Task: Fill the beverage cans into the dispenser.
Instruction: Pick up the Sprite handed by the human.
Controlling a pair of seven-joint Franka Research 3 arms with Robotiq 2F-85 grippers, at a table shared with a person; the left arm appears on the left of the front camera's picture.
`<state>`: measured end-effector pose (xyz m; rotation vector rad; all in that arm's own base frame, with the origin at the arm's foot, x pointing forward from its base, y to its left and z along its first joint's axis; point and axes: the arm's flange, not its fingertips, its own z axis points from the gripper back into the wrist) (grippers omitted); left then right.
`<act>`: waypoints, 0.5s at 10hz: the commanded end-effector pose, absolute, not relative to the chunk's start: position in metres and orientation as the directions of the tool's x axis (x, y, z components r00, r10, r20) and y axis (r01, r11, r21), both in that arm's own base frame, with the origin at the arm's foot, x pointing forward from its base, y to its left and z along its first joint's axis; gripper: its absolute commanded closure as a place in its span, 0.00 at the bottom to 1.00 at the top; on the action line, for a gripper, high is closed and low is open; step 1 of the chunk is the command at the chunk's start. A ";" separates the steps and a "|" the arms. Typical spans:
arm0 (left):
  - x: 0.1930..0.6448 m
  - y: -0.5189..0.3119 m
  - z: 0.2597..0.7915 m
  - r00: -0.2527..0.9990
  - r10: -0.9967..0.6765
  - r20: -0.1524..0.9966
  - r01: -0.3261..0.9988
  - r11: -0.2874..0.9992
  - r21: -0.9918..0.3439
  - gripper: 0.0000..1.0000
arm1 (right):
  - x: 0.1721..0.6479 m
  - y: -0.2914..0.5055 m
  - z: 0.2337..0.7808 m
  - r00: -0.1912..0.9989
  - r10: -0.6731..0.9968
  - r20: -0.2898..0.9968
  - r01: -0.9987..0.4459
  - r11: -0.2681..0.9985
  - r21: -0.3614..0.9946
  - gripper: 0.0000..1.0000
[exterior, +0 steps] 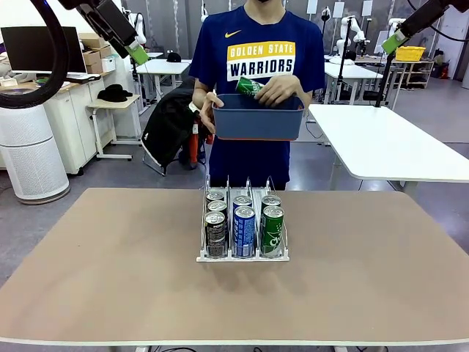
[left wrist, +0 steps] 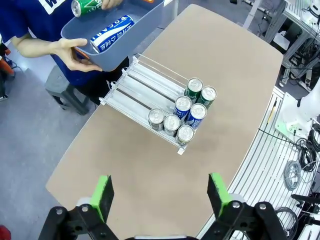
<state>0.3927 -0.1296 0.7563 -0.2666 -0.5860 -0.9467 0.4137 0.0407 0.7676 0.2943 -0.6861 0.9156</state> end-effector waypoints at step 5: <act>0.385 -0.130 0.784 0.392 -0.715 0.579 0.826 0.551 0.120 0.00 | 0.413 0.041 0.767 0.427 0.627 0.651 -0.804 0.593 -0.045 0.00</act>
